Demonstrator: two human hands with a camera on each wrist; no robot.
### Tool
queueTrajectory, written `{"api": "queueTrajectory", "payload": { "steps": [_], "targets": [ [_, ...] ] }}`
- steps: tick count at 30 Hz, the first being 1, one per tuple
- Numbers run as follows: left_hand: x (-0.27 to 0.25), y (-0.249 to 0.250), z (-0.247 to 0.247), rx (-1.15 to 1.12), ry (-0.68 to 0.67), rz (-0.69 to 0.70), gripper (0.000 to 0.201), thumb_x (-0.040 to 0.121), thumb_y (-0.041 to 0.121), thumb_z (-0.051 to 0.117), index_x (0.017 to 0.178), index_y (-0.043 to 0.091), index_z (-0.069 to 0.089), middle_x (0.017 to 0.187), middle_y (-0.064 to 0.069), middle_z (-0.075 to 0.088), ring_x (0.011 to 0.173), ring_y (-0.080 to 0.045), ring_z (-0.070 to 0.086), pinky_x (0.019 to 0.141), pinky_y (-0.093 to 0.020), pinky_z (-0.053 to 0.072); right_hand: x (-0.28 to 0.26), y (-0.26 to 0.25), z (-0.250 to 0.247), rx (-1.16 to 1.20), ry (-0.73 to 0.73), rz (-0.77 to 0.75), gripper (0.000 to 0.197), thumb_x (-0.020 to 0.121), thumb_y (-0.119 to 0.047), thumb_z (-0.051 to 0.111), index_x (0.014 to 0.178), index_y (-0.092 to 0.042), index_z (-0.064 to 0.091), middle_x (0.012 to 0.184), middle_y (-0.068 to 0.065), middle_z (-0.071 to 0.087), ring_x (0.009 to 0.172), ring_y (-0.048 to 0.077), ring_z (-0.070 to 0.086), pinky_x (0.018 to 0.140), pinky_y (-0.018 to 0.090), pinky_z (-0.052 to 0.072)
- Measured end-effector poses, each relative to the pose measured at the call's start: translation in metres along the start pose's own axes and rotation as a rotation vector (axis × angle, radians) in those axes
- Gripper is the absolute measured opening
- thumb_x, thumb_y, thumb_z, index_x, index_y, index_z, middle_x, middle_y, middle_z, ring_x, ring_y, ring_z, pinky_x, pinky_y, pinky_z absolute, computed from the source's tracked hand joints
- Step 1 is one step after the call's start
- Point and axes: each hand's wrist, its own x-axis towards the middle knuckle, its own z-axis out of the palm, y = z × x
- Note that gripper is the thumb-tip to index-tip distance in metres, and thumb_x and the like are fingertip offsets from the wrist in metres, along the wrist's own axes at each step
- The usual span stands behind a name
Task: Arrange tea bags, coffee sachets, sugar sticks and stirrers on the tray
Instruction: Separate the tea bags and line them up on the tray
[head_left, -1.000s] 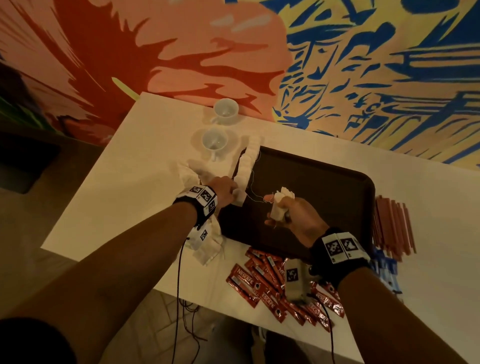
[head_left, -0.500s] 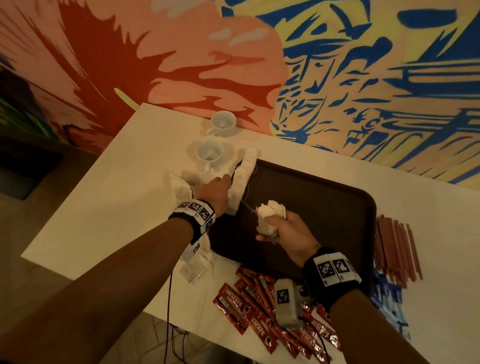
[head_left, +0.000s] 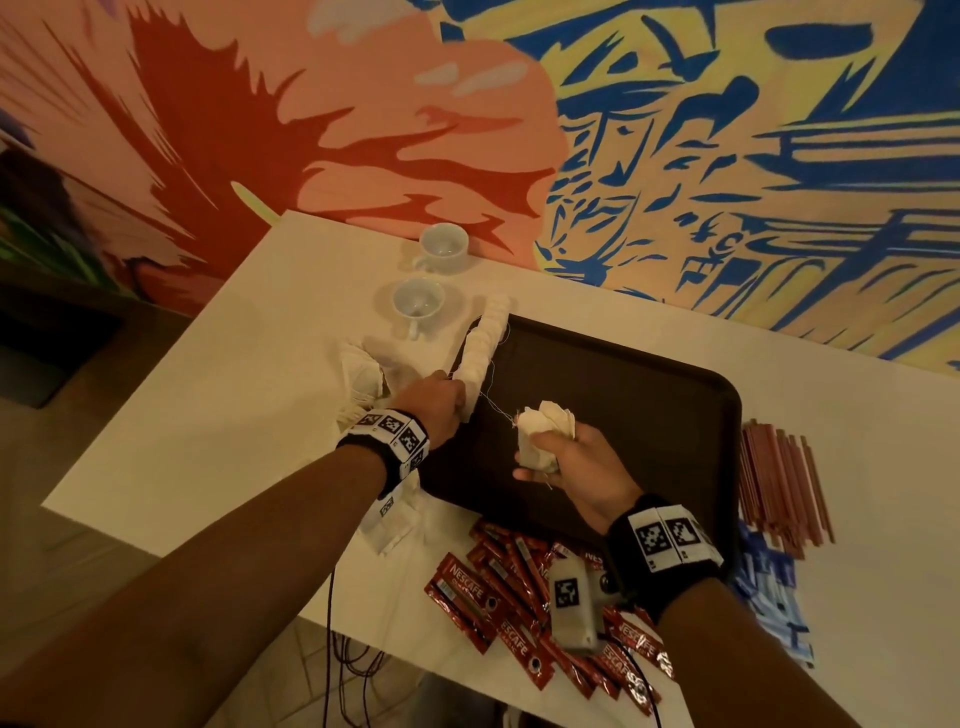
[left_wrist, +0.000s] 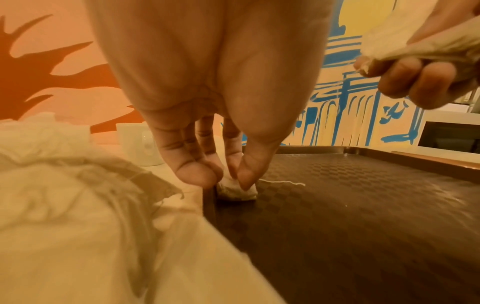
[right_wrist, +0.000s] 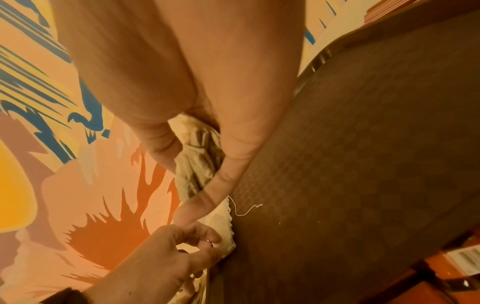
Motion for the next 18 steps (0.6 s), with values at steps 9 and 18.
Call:
{"api": "queueTrajectory", "payload": {
  "steps": [9, 18],
  "targets": [
    [-0.038, 0.024, -0.026, -0.454, 0.03, 0.105, 0.018, 0.096, 0.036, 0.062, 0.109, 0.025, 0.07, 0.107, 0.008, 0.069, 0.1, -0.016, 0.066, 0.08, -0.024, 0.047, -0.012, -0.003, -0.002, 0.06, -0.008, -0.022, 0.035, 0.091, -0.007, 0.072, 0.125, -0.011, 0.066, 0.12, 0.012, 0.07, 0.109, 0.027, 0.069, 0.078, 0.035, 0.061],
    [-0.093, 0.045, -0.032, -1.134, -0.141, 0.105, 0.033, 0.093, 0.038, 0.062, 0.116, 0.017, 0.069, 0.105, -0.005, 0.07, 0.089, -0.017, 0.067, 0.076, -0.033, 0.057, -0.02, -0.007, -0.008, 0.017, -0.079, -0.091, 0.034, 0.088, -0.02, 0.076, 0.119, -0.008, 0.069, 0.116, 0.012, 0.073, 0.105, 0.025, 0.072, 0.076, 0.034, 0.057]
  ]
}}
